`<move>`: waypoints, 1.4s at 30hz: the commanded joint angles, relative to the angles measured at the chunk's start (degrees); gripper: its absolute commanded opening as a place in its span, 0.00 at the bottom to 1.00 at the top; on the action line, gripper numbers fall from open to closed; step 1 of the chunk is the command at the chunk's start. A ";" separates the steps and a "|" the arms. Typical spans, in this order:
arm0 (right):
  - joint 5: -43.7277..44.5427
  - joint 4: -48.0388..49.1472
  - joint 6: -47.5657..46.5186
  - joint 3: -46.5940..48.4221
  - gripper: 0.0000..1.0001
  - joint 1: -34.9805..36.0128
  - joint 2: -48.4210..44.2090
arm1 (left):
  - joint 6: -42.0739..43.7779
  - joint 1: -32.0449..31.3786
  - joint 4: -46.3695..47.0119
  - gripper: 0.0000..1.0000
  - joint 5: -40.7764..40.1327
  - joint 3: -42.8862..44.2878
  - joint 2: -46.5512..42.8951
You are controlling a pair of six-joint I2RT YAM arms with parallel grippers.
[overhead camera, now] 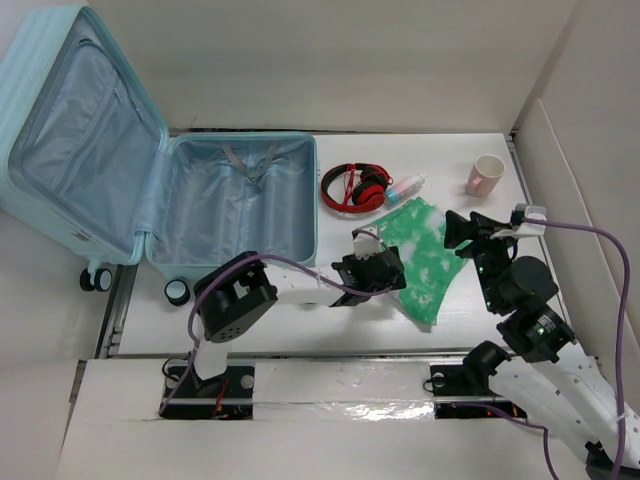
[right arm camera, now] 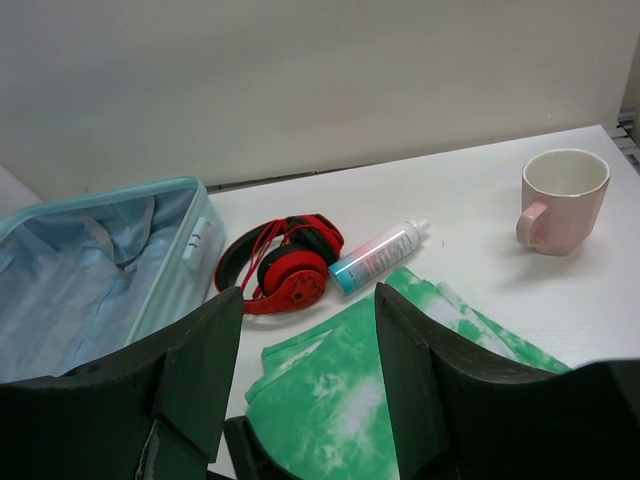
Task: Pack the luggage
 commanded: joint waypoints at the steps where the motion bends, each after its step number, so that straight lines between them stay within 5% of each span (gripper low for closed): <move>1: -1.56 0.76 -0.55 -0.27 0.61 0.00 -1.81 | -3.68 0.69 -5.47 0.80 -3.40 4.50 2.81; 10: -3.58 1.64 -0.28 -1.15 0.61 0.00 -3.66 | -3.95 1.83 -10.32 0.69 -6.22 12.50 11.52; 13: -4.46 1.64 0.16 -1.41 0.61 0.00 -3.49 | -2.37 2.97 -7.87 0.58 -6.48 11.98 11.79; 16: -5.17 1.73 0.33 -1.67 0.61 0.00 -3.48 | 1.49 3.59 -2.43 0.42 -8.15 9.17 10.12; 21: -8.85 1.38 -0.11 -1.93 0.61 0.00 -4.89 | 10.00 5.52 5.40 0.01 -8.77 4.69 7.22; 33: -9.04 6.30 -0.98 -5.98 0.60 0.00 -11.66 | 34.35 6.76 7.89 0.00 -3.77 8.63 -6.48; 37: -5.44 5.69 -0.98 -6.07 0.60 0.00 -11.31 | 40.34 13.07 2.97 0.00 12.44 13.46 -12.28; 42: -2.36 3.76 -0.72 -4.84 0.60 0.00 -9.29 | 44.56 22.04 -5.73 0.00 19.97 20.05 -17.03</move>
